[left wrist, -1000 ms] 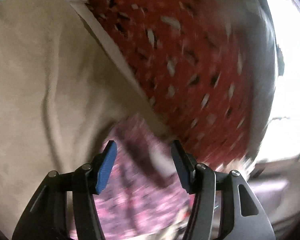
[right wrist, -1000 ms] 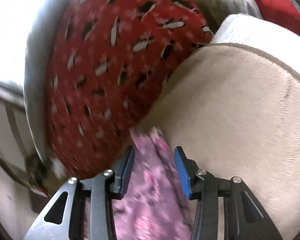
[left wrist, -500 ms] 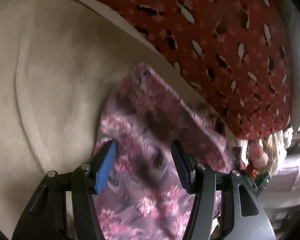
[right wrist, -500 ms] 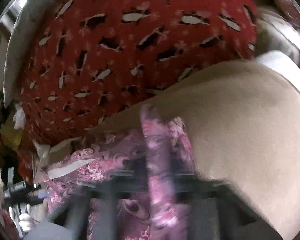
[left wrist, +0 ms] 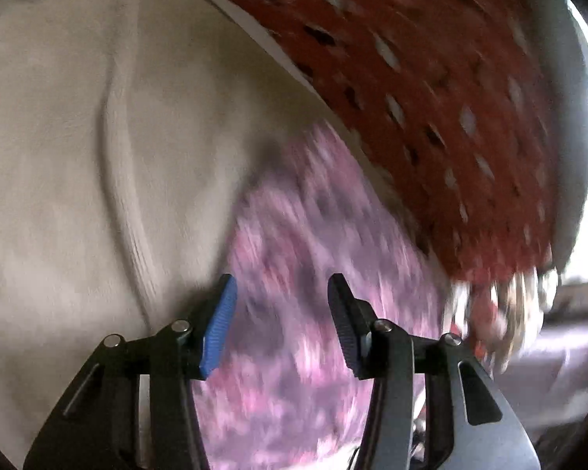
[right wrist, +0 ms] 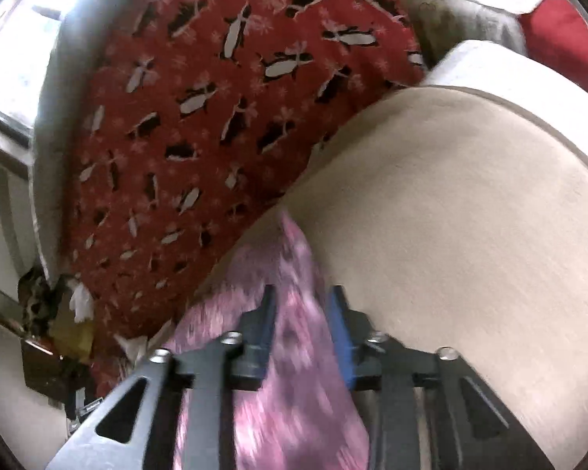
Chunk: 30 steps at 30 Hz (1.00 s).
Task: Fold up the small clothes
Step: 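Fold the held shirt end over the shirt with both grippers and release, then move both open grippers to the folded shirt's edge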
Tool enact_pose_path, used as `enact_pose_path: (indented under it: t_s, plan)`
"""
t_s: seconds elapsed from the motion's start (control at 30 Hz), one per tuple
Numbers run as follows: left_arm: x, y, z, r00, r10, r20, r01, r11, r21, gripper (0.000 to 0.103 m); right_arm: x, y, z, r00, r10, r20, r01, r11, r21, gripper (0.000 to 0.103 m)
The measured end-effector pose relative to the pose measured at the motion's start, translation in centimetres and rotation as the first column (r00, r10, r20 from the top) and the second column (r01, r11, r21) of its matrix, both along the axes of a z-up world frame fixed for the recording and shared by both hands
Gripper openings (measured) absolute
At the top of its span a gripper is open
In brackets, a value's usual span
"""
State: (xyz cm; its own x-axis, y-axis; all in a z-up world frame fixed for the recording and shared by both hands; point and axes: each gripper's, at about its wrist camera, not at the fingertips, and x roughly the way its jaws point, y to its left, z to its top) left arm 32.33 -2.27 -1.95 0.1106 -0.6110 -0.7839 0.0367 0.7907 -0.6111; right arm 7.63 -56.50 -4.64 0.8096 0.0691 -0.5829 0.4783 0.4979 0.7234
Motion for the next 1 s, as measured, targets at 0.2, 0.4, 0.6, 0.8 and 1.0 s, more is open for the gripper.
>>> enact_pose_path:
  t_s: [0.2, 0.4, 0.6, 0.8, 1.0]
  plan:
    - [-6.0, -2.5, -0.7, 0.993, -0.085, 0.081, 0.071, 0.985, 0.156, 0.047, -2.8, 3.1, -1.2, 0.997, 0.072, 0.015, -0.073, 0.995, 0.069, 0.002]
    - [-6.9, -2.8, -0.2, 0.992, -0.071, 0.106, 0.049, 0.978, 0.204, 0.046, -3.3, 3.9, -1.5, 0.988, 0.090, -0.123, -0.096, 0.994, -0.048, 0.004]
    - [-10.6, -3.2, 2.0, 0.978, -0.103, 0.181, 0.056, 0.968, 0.246, 0.048, -6.4, 5.6, 2.1, 0.998, 0.061, -0.003, -0.061, 0.990, -0.128, 0.012]
    - [-13.7, -5.1, -1.1, 0.971, -0.127, 0.202, 0.042, 0.926, 0.375, 0.051, -7.3, 8.5, -1.2, 0.980, 0.144, -0.136, -0.167, 0.971, -0.172, 0.012]
    - [-13.9, -6.5, -1.2, 0.966, -0.135, 0.219, 0.033, 0.909, 0.415, 0.061, -7.5, 9.7, 2.2, 0.984, 0.152, -0.095, -0.173, 0.948, -0.269, 0.018]
